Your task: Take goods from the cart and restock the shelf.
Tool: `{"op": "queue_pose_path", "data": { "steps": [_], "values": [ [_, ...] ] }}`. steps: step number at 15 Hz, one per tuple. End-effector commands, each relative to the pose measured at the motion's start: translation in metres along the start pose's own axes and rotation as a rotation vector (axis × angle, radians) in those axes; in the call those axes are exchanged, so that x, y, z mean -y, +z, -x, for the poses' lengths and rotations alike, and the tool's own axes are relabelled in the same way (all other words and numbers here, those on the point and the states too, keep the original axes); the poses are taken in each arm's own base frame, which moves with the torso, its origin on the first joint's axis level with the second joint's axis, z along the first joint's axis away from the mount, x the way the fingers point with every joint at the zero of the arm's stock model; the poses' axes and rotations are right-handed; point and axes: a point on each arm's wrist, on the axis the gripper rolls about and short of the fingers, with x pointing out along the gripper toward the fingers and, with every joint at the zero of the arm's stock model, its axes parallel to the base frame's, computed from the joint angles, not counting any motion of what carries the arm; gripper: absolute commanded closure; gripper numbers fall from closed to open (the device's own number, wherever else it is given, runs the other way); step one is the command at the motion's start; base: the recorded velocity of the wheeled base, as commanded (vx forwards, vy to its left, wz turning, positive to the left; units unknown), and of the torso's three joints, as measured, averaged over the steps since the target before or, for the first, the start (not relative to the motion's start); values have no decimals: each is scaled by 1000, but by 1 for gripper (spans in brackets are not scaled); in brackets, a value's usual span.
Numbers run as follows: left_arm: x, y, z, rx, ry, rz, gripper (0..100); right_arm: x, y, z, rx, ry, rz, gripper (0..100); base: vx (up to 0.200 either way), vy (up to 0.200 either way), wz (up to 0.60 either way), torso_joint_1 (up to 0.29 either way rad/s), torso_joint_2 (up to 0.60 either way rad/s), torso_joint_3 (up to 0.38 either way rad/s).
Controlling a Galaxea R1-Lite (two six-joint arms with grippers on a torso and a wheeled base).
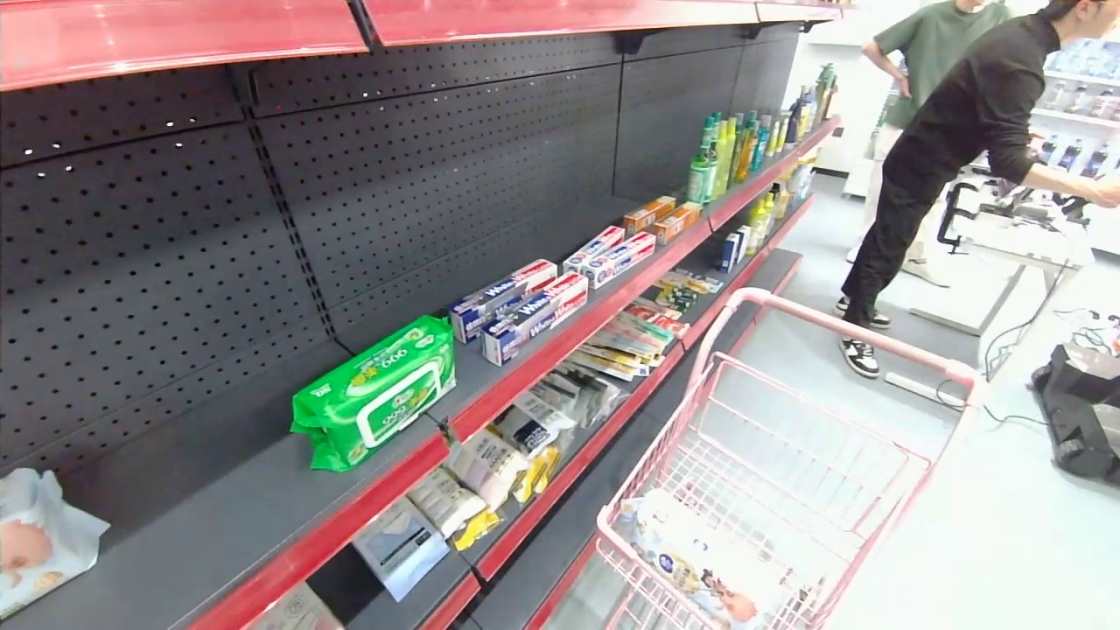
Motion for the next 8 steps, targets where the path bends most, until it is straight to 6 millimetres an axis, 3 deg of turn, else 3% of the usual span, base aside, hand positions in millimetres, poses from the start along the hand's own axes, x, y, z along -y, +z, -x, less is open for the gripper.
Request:
{"op": "queue_pose_path", "data": {
  "steps": [1,8],
  "values": [
    [0,0,0,1,1,0,0,0,0,0,-1,1,0,0,0,0,0,0,0,0],
    [0,0,0,1,1,0,0,0,0,0,-5,4,-1,0,0,0,0,0,0,0]
  ]
}}
